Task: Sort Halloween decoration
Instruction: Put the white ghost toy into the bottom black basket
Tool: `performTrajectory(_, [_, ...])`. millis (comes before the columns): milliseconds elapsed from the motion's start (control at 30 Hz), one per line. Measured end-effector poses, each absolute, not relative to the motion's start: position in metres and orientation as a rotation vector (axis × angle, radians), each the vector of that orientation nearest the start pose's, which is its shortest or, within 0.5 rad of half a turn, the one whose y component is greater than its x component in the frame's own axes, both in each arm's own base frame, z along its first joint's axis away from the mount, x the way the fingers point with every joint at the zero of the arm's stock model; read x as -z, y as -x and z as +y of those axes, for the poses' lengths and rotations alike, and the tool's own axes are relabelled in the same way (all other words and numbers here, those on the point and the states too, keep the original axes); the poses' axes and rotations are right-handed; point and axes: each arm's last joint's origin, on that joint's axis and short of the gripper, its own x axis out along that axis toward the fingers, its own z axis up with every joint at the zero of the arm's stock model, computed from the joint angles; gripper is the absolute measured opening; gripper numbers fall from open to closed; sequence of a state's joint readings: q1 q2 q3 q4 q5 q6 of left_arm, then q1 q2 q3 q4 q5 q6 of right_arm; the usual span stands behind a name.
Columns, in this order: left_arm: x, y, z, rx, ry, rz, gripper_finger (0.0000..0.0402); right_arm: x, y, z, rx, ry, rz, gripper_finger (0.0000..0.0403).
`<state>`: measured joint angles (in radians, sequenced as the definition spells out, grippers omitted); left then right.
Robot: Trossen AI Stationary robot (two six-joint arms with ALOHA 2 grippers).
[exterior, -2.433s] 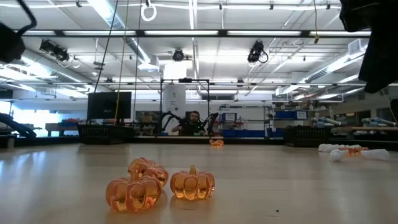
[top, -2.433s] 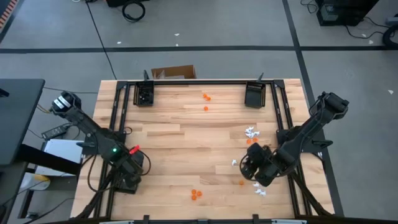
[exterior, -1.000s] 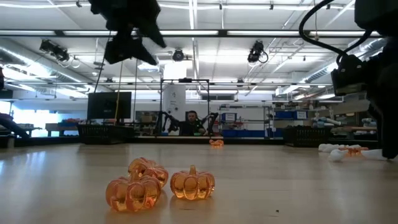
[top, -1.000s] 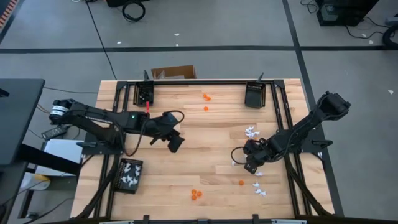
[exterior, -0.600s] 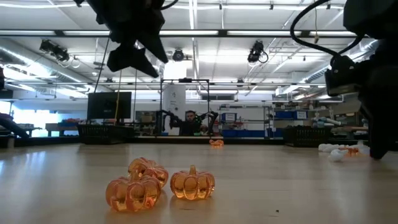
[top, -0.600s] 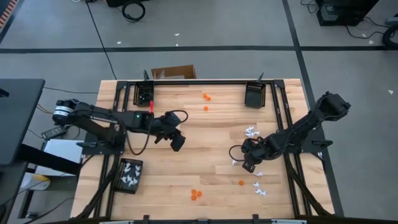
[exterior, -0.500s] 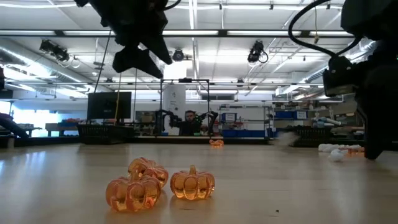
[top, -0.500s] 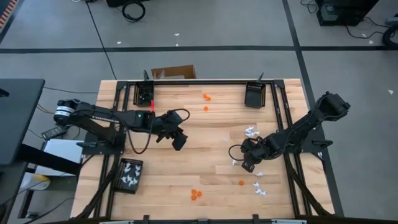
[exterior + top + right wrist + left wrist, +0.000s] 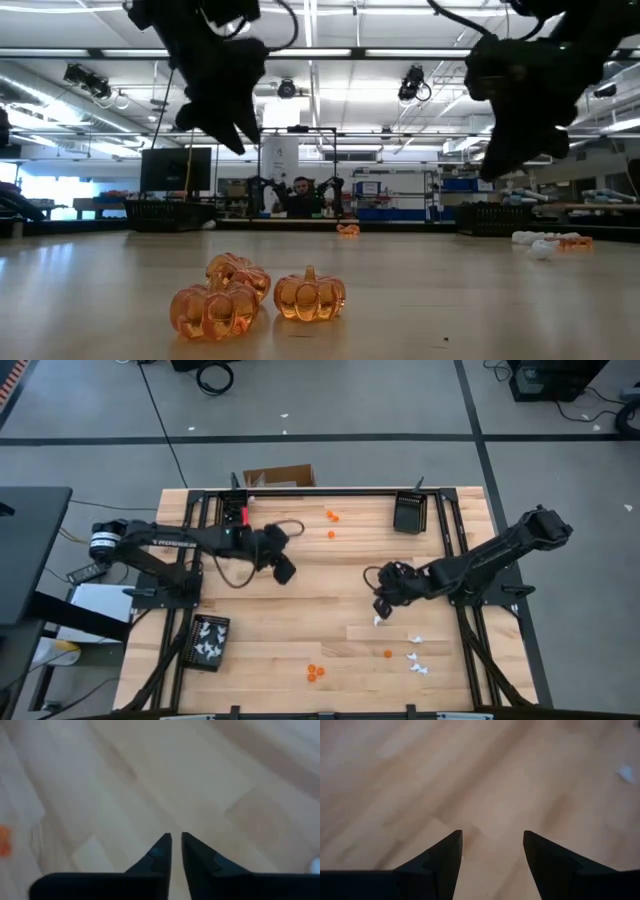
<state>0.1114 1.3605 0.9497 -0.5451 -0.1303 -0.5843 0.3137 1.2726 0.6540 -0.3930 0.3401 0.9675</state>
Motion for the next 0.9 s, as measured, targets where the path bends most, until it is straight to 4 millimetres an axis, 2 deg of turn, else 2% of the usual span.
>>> performTrajectory(100, [-0.245,-0.257,0.065,-0.592,0.551,0.863,0.022,-0.19,-0.226,0.052,0.499,-0.614,0.794,0.0078])
performTrajectory(267, [-0.258,-0.237,0.133,-0.82,0.63,0.797,0.022,-0.201,-0.233,0.04,0.553,-0.702,0.745,0.0104])
performTrajectory(367, [-0.245,-0.221,0.171,-0.962,0.702,0.814,0.022,-0.206,-0.237,0.035,0.554,-0.75,0.718,0.0106])
performTrajectory(433, [-0.229,-0.217,0.192,-0.975,0.74,0.852,0.022,-0.206,-0.237,0.032,0.563,-0.766,0.721,0.0105])
performTrajectory(567, [-0.196,-0.224,0.211,-0.838,0.709,0.97,0.022,-0.208,-0.238,0.03,0.568,-0.78,0.708,0.0105])
performTrajectory(633, [-0.189,-0.231,0.217,-0.788,0.665,1.035,0.0219,-0.208,-0.238,0.029,0.567,-0.793,0.711,0.0105])
performTrajectory(900, [-0.195,-0.265,0.242,-0.651,0.326,1.265,0.0219,-0.208,-0.239,0.025,0.586,-0.82,0.695,0.0105])
